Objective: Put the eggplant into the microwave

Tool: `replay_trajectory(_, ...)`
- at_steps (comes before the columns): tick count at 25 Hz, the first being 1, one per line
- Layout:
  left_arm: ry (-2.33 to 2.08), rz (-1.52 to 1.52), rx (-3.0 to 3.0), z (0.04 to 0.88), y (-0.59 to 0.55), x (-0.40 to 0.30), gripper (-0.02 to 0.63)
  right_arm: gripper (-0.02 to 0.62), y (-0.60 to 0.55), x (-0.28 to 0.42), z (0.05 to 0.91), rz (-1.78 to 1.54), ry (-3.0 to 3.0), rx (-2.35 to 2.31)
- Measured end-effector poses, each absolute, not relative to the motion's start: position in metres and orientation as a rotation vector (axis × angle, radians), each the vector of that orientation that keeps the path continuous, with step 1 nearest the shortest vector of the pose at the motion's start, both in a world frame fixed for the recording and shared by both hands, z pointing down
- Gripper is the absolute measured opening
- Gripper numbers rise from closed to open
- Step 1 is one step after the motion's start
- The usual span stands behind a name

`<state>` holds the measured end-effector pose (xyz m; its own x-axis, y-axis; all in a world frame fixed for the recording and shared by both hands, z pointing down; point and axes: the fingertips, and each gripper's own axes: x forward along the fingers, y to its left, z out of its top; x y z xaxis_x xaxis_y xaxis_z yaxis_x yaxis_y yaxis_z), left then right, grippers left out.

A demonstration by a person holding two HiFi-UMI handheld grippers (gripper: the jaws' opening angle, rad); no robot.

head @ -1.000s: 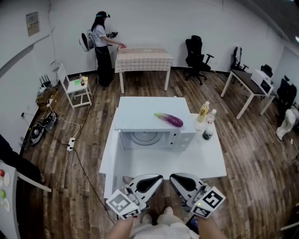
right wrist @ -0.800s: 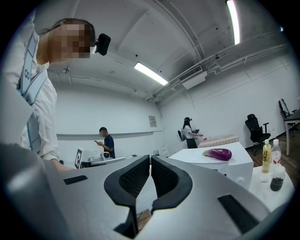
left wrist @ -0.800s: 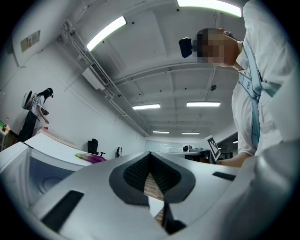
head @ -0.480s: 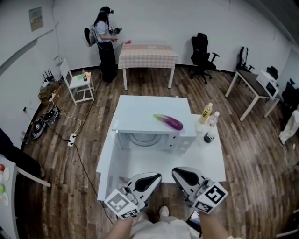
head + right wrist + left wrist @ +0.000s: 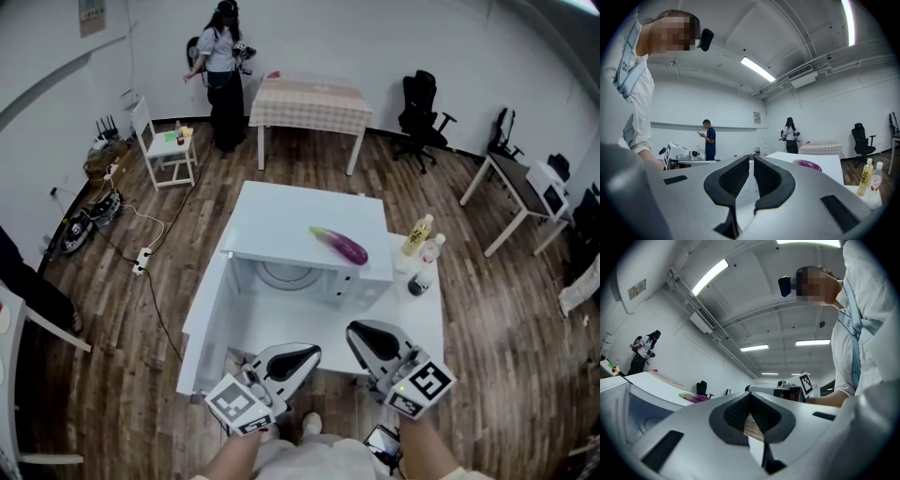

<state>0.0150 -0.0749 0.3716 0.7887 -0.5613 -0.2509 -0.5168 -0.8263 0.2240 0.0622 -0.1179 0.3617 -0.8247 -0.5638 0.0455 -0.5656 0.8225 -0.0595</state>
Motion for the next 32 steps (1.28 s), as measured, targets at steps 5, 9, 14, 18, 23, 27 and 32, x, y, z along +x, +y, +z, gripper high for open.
replay_trajectory(5, -0.878, -0.462, 2.832, 0.373, -0.081, 0.019, 0.0, 0.037, -0.139, 0.064, 0.364, 0.081, -2.963, 0.899)
replay_trajectory(9, -0.885, -0.457, 2.824, 0.375, -0.085, 0.022, 0.0, 0.062, -0.158, 0.068, 0.372, 0.079, -2.928, 0.883)
replay_trajectory(14, -0.889, -0.453, 2.822, 0.376, -0.089, 0.024, 0.0, 0.119, -0.179, 0.07, 0.38, 0.056, -2.883, 0.88)
replay_trajectory(18, -0.89, -0.451, 2.823, 0.377, -0.091, 0.025, 0.0, 0.144, -0.194, 0.071, 0.385, 0.017, -2.841, 0.897)
replay_trajectory(23, -0.895, -0.446, 2.82, 0.377, -0.092, 0.024, 0.0, 0.17, -0.21, 0.072, 0.39, -0.007, -2.802, 0.901)
replay_trajectory(27, -0.901, -0.436, 2.816, 0.379, -0.092, 0.023, 0.0, 0.192, -0.222, 0.072, 0.395, -0.045, -2.749, 0.9)
replay_trajectory(32, -0.914, -0.432, 2.811, 0.38, -0.094, 0.02, 0.0, 0.201, -0.24, 0.075, 0.401, -0.054, -2.716, 0.911)
